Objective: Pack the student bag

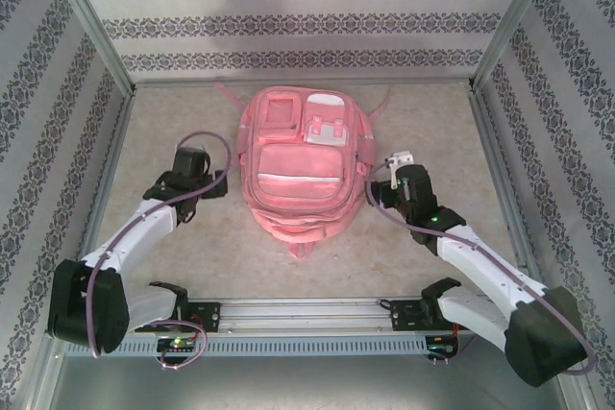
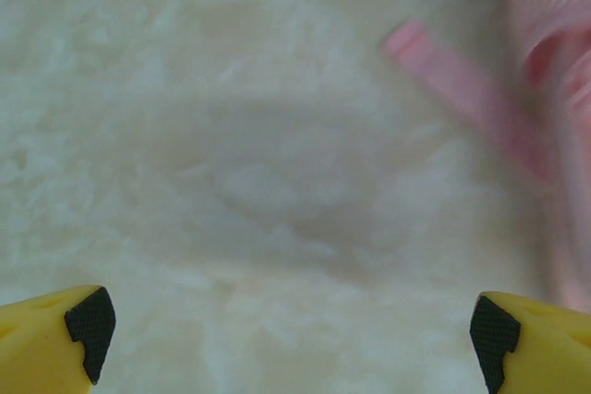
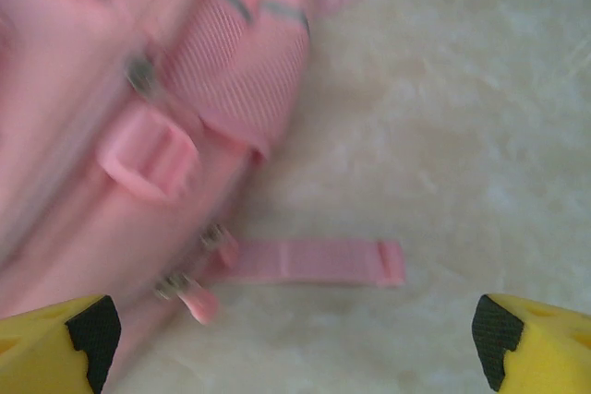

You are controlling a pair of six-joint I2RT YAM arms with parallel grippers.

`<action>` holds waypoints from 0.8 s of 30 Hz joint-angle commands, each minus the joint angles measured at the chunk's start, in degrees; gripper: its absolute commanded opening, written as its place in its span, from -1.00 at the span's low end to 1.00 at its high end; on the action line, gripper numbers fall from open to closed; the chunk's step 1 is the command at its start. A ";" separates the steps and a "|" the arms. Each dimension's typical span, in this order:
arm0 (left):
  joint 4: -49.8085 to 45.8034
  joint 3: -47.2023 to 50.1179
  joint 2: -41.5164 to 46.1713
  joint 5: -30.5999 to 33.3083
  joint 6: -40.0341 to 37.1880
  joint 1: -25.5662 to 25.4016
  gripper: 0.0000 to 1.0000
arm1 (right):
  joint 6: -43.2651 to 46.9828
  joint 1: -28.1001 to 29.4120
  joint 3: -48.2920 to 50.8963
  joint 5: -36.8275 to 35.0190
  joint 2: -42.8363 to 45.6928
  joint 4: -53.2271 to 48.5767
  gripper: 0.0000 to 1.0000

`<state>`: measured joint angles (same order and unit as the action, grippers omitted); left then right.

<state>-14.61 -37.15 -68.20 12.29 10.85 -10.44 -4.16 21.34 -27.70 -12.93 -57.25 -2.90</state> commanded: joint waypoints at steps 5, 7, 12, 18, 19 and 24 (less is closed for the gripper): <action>26.72 13.73 1.75 9.79 -4.61 3.36 0.98 | 5.94 -11.19 2.61 4.20 -1.75 13.48 0.96; 32.50 14.75 0.60 6.96 -3.06 4.87 0.98 | 5.06 -15.30 4.11 4.75 -2.95 14.86 0.96; 53.28 17.30 -7.16 -6.29 -0.56 11.48 0.98 | 0.61 -22.24 11.13 7.45 -6.34 32.94 0.96; 70.43 21.51 -14.33 -15.05 -4.38 15.99 0.99 | -6.08 -27.20 15.04 14.14 -15.56 55.81 0.96; 71.16 21.25 -15.39 -14.82 -5.06 15.39 0.99 | -6.10 -27.47 15.04 13.75 -16.47 56.93 0.96; 63.33 14.62 -20.65 -16.94 -8.09 13.75 0.99 | -8.11 -27.65 20.43 7.92 -25.54 75.91 0.96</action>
<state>49.80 -17.54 -89.25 -1.32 6.07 4.69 -9.91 -5.89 -9.54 -4.47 -79.09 57.30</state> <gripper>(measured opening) 0.994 0.981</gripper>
